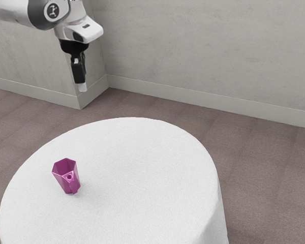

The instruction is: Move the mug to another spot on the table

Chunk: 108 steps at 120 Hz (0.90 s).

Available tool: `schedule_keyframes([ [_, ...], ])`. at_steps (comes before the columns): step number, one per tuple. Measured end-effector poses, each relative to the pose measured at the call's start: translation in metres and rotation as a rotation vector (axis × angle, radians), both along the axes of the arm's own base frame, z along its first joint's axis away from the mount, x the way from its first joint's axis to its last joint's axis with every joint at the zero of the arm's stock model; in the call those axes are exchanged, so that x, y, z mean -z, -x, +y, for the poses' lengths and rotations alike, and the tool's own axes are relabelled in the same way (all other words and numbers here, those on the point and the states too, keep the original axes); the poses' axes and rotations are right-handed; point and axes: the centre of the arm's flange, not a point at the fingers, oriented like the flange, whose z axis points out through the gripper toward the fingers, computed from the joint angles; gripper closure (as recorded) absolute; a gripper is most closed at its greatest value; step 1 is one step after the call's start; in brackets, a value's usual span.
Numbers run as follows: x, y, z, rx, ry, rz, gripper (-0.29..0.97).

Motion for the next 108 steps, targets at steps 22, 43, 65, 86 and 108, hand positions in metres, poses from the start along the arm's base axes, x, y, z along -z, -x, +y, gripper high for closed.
schedule_keyframes([
  [22,0.002,-0.001,0.000,0.003,0.001,0.004,0.00],
  [43,0.003,0.001,0.000,0.005,0.002,0.008,0.00],
  [65,0.014,0.046,-0.024,0.078,-0.005,0.050,0.00],
  [86,0.062,0.060,-0.036,0.229,-0.009,0.164,0.00],
  [108,0.137,0.102,-0.045,0.489,-0.093,0.218,0.00],
])
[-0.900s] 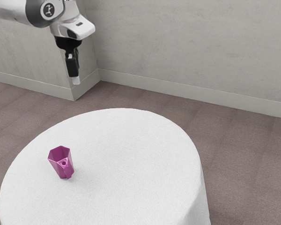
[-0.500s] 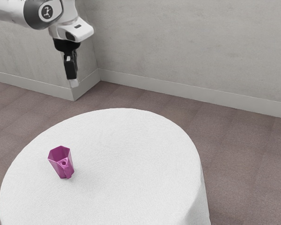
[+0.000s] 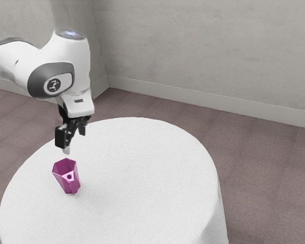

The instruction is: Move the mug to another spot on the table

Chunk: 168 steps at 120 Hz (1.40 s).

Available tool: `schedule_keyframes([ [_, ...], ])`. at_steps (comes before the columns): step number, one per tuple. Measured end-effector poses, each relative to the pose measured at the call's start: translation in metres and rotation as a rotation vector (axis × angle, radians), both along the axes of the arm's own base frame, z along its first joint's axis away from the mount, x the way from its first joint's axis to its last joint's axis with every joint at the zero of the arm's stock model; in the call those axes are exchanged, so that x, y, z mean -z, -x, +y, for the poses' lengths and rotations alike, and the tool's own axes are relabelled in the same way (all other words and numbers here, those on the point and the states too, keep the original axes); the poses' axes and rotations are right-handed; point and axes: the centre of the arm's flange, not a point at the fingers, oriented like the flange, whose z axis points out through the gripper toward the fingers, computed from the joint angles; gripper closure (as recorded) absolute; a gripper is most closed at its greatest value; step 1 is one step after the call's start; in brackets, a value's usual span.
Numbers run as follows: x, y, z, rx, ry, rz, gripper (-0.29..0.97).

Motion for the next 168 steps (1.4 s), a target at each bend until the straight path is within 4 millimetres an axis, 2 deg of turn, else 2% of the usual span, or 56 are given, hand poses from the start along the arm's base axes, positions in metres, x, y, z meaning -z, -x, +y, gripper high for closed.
schedule_keyframes([
  [19,0.050,0.001,0.020,0.166,-0.004,-0.011,0.00],
  [36,0.060,-0.005,0.024,0.293,-0.001,-0.034,0.00],
  [49,0.080,0.004,0.025,0.369,0.003,0.004,0.00],
  [67,0.114,0.015,0.039,0.436,0.018,0.047,0.00],
  [95,0.159,0.004,0.065,0.508,0.054,0.047,0.00],
  [126,0.188,0.004,0.075,0.578,0.080,0.044,0.00],
  [148,0.193,0.009,0.088,0.575,0.097,0.035,0.05],
  [168,0.196,0.011,0.087,0.550,0.128,0.023,0.06],
])
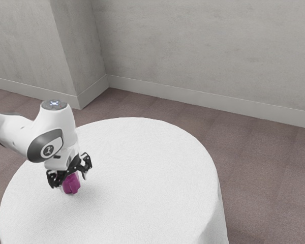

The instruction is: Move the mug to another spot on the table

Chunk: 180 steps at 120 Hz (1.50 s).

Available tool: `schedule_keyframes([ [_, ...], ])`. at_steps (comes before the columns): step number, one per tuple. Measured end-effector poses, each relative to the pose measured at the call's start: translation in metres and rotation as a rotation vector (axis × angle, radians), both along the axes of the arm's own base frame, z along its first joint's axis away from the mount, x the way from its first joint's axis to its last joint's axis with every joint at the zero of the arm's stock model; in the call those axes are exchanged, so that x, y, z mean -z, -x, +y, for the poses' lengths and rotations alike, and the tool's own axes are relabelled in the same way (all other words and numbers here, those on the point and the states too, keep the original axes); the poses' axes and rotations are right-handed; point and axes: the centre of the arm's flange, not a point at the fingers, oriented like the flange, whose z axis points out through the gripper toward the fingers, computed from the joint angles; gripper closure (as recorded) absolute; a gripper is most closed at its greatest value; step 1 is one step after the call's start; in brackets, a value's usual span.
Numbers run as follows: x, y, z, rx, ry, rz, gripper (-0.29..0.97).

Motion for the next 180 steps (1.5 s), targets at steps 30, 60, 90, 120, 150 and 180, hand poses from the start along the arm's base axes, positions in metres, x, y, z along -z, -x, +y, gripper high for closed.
schedule_keyframes([
  [30,0.010,0.002,-0.001,0.021,-0.016,0.006,0.07],
  [60,0.013,-0.002,-0.005,0.079,-0.044,-0.026,0.42],
  [90,-0.019,-0.009,-0.006,0.094,-0.064,-0.113,0.58],
  [120,-0.049,-0.018,-0.030,0.156,-0.066,-0.229,0.66],
  [150,-0.045,-0.031,-0.068,0.260,-0.043,-0.303,0.74],
  [180,-0.030,-0.053,-0.097,0.368,-0.029,-0.354,0.79],
])
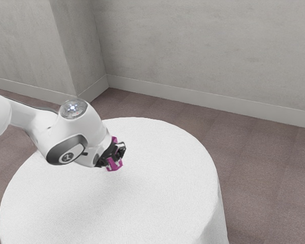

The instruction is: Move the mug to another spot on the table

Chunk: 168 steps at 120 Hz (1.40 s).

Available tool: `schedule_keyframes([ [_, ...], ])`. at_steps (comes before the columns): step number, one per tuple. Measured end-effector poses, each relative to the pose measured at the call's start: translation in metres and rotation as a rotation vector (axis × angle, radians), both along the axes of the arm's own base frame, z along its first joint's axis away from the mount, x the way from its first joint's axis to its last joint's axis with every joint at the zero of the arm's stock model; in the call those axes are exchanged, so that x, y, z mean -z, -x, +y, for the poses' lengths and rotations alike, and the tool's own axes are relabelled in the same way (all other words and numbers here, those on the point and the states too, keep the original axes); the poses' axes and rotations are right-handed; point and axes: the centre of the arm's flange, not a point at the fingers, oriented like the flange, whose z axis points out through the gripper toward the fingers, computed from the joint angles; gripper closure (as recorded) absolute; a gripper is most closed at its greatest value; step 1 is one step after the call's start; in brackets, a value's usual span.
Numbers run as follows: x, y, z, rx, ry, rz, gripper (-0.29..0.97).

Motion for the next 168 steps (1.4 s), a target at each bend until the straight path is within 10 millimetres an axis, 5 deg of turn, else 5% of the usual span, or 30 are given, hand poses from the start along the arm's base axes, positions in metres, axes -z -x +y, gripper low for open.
schedule_keyframes([
  [73,0.024,-0.028,0.025,0.067,-0.066,-0.013,0.77],
  [124,0.053,-0.029,0.041,0.061,-0.085,0.038,0.74],
  [168,0.063,-0.027,0.043,0.074,-0.112,0.067,0.21],
])
